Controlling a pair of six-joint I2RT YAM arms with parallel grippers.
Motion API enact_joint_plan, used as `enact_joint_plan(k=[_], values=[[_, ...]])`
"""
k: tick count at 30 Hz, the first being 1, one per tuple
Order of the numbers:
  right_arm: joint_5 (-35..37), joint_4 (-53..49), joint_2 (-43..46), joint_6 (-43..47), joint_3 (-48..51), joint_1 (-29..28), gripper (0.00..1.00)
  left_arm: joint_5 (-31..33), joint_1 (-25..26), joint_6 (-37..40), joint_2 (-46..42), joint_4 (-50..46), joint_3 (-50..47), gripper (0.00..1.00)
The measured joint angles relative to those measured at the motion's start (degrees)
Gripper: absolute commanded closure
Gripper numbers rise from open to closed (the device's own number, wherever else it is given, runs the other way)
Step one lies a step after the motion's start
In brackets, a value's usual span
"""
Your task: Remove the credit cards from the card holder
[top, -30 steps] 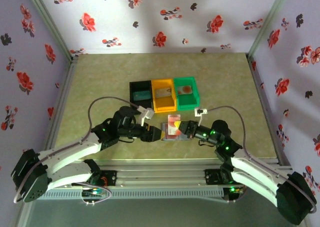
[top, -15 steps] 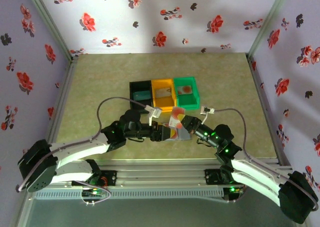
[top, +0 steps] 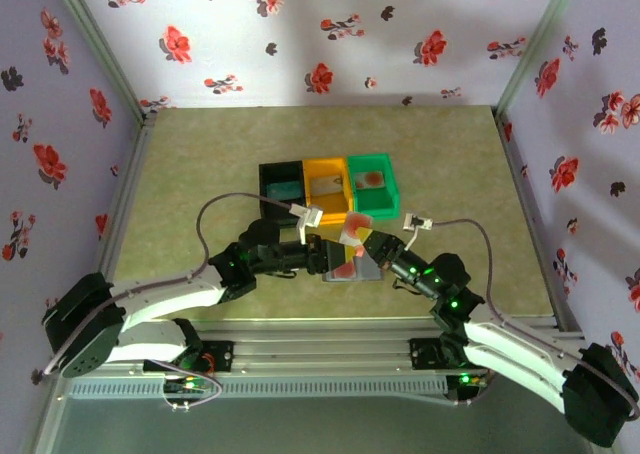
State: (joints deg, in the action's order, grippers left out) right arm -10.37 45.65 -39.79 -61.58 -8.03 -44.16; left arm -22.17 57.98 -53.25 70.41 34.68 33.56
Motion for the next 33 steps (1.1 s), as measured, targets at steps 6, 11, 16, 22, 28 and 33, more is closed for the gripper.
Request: enact_joint_plan(k=[6,11,16,22,28,33], values=[[1.5,0.4,2.9,0.0,1.3,-0.5,1.00,1.2,0.0,-1.9,0.0,2.8,-1.0,0.76],[2.7,0.4,4.5,0.0,1.6,-0.6,1.00,1.4,0.1,-2.5,0.0,4.4,-1.1,0.81],[3.2,0.4,4.7,0.0,1.6,-0.7,1.00,1.7,0.0,-3.6,0.4,5.6,-1.1,0.91],[4.2,0.4,5.0,0.0,1.6,-0.7,0.93,1.9,0.0,-4.3,1.1,7.2,-1.1,1.00],[4.3,-4.5,7.2,1.4,1.6,-1.0,0.71,1.6,0.0,-4.5,1.2,7.1,-1.1,1.00],[5.2,-15.8,13.7,4.4,1.3,-1.1,0.63,-0.3,-1.9,-4.5,-1.2,1.7,-1.1,1.00]])
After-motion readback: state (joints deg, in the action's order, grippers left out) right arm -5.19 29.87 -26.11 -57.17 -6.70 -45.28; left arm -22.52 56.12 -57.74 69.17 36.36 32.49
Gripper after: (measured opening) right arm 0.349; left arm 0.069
